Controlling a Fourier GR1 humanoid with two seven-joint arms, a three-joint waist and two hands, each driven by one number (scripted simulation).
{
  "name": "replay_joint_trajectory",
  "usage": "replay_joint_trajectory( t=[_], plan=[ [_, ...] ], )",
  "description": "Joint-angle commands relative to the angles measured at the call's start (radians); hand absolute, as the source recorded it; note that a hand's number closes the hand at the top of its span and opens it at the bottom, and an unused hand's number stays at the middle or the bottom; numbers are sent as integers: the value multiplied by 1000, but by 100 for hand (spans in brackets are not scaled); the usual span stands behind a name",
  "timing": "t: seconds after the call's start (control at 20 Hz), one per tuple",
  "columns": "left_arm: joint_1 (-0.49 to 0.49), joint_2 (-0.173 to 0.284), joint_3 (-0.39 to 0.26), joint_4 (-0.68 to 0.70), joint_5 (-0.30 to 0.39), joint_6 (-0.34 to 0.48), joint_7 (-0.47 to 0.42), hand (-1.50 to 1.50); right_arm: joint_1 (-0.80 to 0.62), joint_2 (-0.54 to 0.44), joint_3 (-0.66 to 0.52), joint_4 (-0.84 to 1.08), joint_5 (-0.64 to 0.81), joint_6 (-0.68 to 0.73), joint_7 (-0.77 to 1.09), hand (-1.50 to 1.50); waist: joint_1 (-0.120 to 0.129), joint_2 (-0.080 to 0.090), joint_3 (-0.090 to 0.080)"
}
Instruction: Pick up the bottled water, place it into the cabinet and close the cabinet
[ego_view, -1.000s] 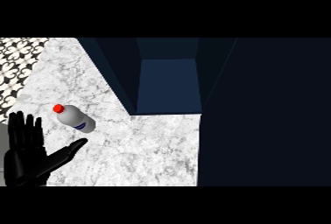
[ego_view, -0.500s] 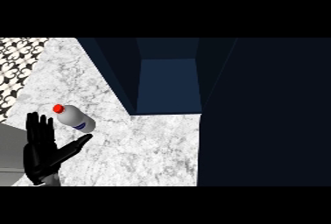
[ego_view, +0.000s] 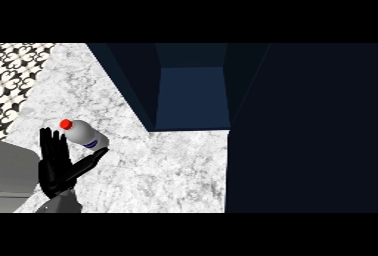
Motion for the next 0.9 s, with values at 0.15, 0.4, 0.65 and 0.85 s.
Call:
replay_joint_trajectory(
  t=[0.15, 0.4, 0.65, 0.85],
  plan=[
    [-132, 47, 73, 282, 18, -40, -144, -150, 86, 4, -16, -133, -69, 37, 4, -150, -10, 2, -1],
    [-199, 87, 110, 404, 63, -144, -185, -150, 62, 5, -52, -119, -75, 31, 8, -150, -5, 4, -1],
    [-214, 84, 130, 469, 106, -285, -249, -150, 121, 2, -61, -128, -75, 71, -44, -150, -10, 3, -2],
    [-252, 93, 138, 525, 121, -336, -276, -150, 68, 11, -58, -93, -60, 61, -29, -150, 2, 4, -1]
  ],
)
